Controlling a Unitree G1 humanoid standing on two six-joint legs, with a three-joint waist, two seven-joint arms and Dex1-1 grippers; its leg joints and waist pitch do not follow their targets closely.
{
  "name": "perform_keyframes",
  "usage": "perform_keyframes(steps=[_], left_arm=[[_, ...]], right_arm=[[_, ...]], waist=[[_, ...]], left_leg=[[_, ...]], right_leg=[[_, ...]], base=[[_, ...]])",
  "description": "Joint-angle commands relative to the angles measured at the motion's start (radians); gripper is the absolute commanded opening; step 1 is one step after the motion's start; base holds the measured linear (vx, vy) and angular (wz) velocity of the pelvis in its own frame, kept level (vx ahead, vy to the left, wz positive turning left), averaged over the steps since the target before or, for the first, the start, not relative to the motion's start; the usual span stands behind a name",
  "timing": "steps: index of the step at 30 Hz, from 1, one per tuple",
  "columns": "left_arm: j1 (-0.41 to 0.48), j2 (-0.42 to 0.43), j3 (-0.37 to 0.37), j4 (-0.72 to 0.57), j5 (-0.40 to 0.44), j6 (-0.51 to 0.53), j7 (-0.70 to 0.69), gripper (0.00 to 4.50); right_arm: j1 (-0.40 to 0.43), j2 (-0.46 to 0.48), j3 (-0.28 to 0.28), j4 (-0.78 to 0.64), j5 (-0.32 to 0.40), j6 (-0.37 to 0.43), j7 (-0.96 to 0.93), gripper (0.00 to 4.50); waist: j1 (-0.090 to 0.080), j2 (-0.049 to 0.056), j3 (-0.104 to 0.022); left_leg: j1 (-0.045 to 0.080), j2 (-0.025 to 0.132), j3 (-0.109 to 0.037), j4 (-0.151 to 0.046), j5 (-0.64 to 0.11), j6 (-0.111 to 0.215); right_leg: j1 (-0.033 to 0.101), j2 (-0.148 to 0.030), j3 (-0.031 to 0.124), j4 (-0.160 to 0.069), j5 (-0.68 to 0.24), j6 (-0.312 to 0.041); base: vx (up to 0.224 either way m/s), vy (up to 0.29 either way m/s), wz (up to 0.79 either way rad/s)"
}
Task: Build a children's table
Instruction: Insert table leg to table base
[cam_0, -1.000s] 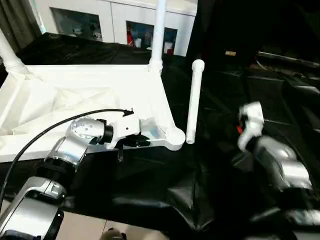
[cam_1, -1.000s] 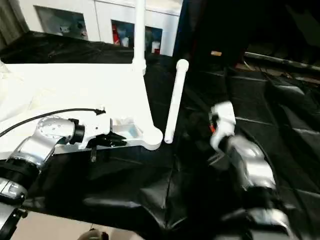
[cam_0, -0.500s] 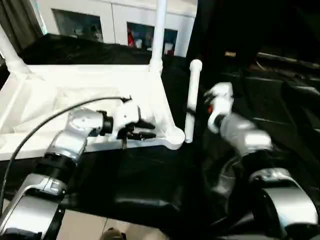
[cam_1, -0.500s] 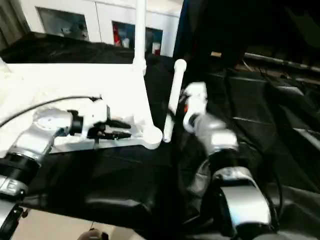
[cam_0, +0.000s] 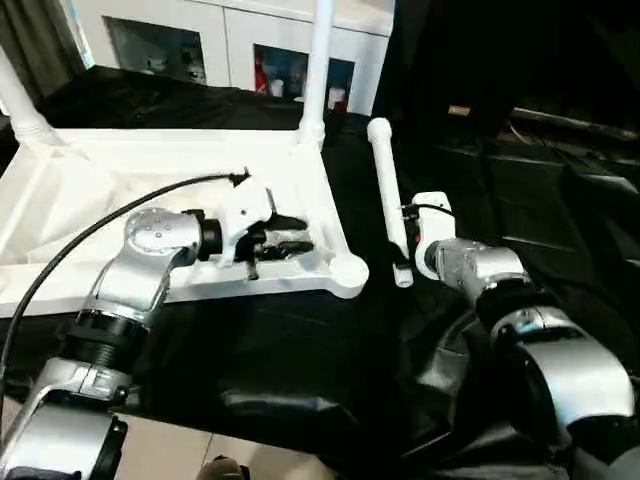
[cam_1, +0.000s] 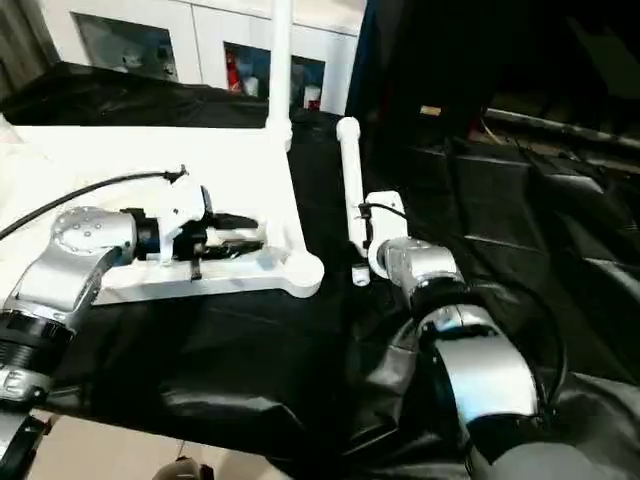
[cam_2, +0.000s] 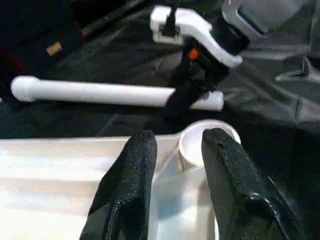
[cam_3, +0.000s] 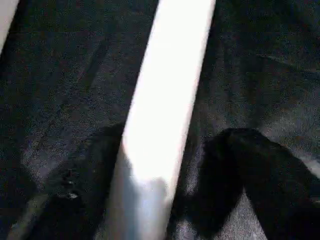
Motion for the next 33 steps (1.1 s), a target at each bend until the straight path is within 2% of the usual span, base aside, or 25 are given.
perform_keyframes(steps=[1,4,7,9,10,12,15,16,18,19,21,22,24,27,28,32,33], left_arm=[[0.006,-0.007,0.006,-0.019,-0.006,0.011,0.013,1.75],[0.006,-0.025,0.016,-0.026,-0.003,0.038,0.061,1.75],[-0.032,-0.084,0.059,0.024,0.008,0.166,0.222,1.75],[-0.039,-0.095,0.068,0.030,0.005,0.197,0.251,2.02],[-0.051,-0.133,0.099,0.038,-0.019,0.253,0.319,2.09],[-0.058,-0.158,0.119,0.037,-0.039,0.287,0.351,2.15],[-0.062,-0.188,0.132,0.028,-0.065,0.323,0.374,2.41],[-0.068,-0.208,0.140,0.029,-0.074,0.342,0.393,2.49],[-0.078,-0.235,0.150,0.035,-0.088,0.373,0.413,2.58],[-0.086,-0.251,0.153,0.043,-0.095,0.389,0.424,2.86],[-0.103,-0.289,0.165,0.058,-0.113,0.433,0.449,2.92],[-0.112,-0.312,0.171,0.068,-0.124,0.457,0.460,3.04],[-0.120,-0.328,0.168,0.083,-0.130,0.462,0.471,3.26],[-0.127,-0.342,0.165,0.101,-0.130,0.460,0.486,3.38],[-0.133,-0.352,0.169,0.114,-0.132,0.460,0.499,3.49],[-0.139,-0.366,0.175,0.120,-0.135,0.471,0.507,3.82],[-0.141,-0.372,0.179,0.122,-0.141,0.480,0.514,3.93]], right_arm=[[0.004,-0.012,-0.023,0.029,0.017,0.029,-0.007,3.35],[-0.001,-0.018,-0.060,0.045,0.048,0.040,-0.013,3.20],[0.000,-0.032,-0.124,0.057,0.100,0.047,-0.030,2.79],[-0.002,-0.035,-0.136,0.063,0.105,0.045,-0.033,2.73],[-0.001,-0.041,-0.160,0.068,0.119,0.040,-0.033,2.64],[0.000,-0.045,-0.173,0.068,0.130,0.039,-0.032,2.39],[0.004,-0.053,-0.190,0.060,0.146,0.034,-0.029,2.29],[0.009,-0.057,-0.202,0.052,0.155,0.025,-0.021,2.19],[0.014,-0.061,-0.223,0.038,0.173,0.014,-0.007,1.95],[0.017,-0.062,-0.237,0.027,0.188,0.013,0.000,1.87],[0.027,-0.060,-0.263,-0.002,0.219,0.005,0.029,1.80],[0.034,-0.057,-0.276,-0.024,0.235,0.000,0.050,1.53],[0.044,-0.050,-0.282,-0.057,0.252,-0.002,0.080,1.46],[0.061,-0.040,-0.283,-0.100,0.264,-0.001,0.110,1.36],[0.077,-0.032,-0.289,-0.135,0.280,0.005,0.128,1.32],[0.107,-0.016,-0.300,-0.200,0.308,0.010,0.151,1.30],[0.124,-0.005,-0.313,-0.243,0.333,0.024,0.165,1.30]], waist=[[-0.002,0.005,-0.073],[-0.002,0.002,-0.075],[-0.003,0.002,-0.076],[-0.002,-0.001,-0.077],[-0.001,-0.001,-0.078],[0.000,0.001,-0.079],[0.001,0.000,-0.079],[0.002,0.003,-0.079],[0.002,0.001,-0.080],[0.002,0.002,-0.080],[0.002,0.010,-0.081],[0.005,0.005,-0.081],[0.005,0.011,-0.082],[0.002,0.007,-0.082],[0.002,0.014,-0.082],[0.004,0.014,-0.081],[0.005,0.021,-0.080]], left_leg=[[0.017,0.032,-0.007,-0.061,-0.115,-0.023],[0.017,0.032,-0.007,-0.060,-0.103,-0.019],[0.019,0.032,-0.005,-0.058,-0.099,-0.019],[0.016,0.030,-0.006,-0.057,-0.098,-0.016],[0.015,0.029,-0.006,-0.056,-0.096,-0.012],[0.016,0.029,-0.006,-0.054,-0.095,-0.007],[0.014,0.028,-0.007,-0.053,-0.092,0.004],[0.015,0.029,-0.007,-0.053,-0.094,0.004],[0.013,0.028,-0.006,-0.051,-0.091,0.009],[0.012,0.028,-0.007,-0.051,-0.093,0.012],[0.012,0.027,-0.007,-0.050,-0.092,0.016],[0.014,0.028,-0.006,-0.050,-0.091,0.023],[0.012,0.027,-0.009,-0.050,-0.090,0.031],[0.008,0.026,-0.010,-0.049,-0.088,0.042],[0.010,0.026,-0.010,-0.048,-0.084,0.046],[0.012,0.029,-0.011,-0.049,-0.081,0.055],[0.013,0.029,-0.011,-0.050,-0.085,0.052]], right_leg=[[0.049,-0.073,0.047,-0.056,-0.058,-0.211],[0.050,-0.072,0.045,-0.054,-0.043,-0.210],[0.051,-0.069,0.046,-0.051,-0.008,-0.214],[0.053,-0.069,0.045,-0.051,-0.007,-0.217],[0.053,-0.070,0.045,-0.053,-0.011,-0.217],[0.054,-0.070,0.045,-0.053,-0.004,-0.222],[0.054,-0.069,0.043,-0.055,-0.002,-0.229],[0.054,-0.069,0.043,-0.054,-0.002,-0.230],[0.056,-0.068,0.043,-0.055,0.011,-0.233],[0.057,-0.068,0.042,-0.055,0.011,-0.234],[0.058,-0.068,0.042,-0.055,0.022,-0.239],[0.059,-0.068,0.042,-0.056,0.038,-0.241],[0.061,-0.068,0.040,-0.057,0.036,-0.254],[0.064,-0.068,0.039,-0.058,0.030,-0.253],[0.064,-0.069,0.040,-0.061,0.036,-0.255],[0.062,-0.070,0.039,-0.061,0.032,-0.270],[0.062,-0.070,0.039,-0.061,0.027,-0.274]], base=[[0.000,0.000,0.00],[0.000,0.000,0.00],[0.000,0.000,0.00],[0.000,0.000,0.00],[0.000,0.000,0.00],[0.000,0.000,0.00],[0.000,0.000,0.00],[0.000,0.000,0.00],[0.000,0.000,0.00],[0.000,0.000,0.00],[0.000,0.000,0.00],[0.000,0.000,0.00],[0.000,0.000,0.00],[0.000,0.000,0.00],[0.000,0.000,0.00],[0.000,0.000,0.00],[0.000,0.000,0.00]])
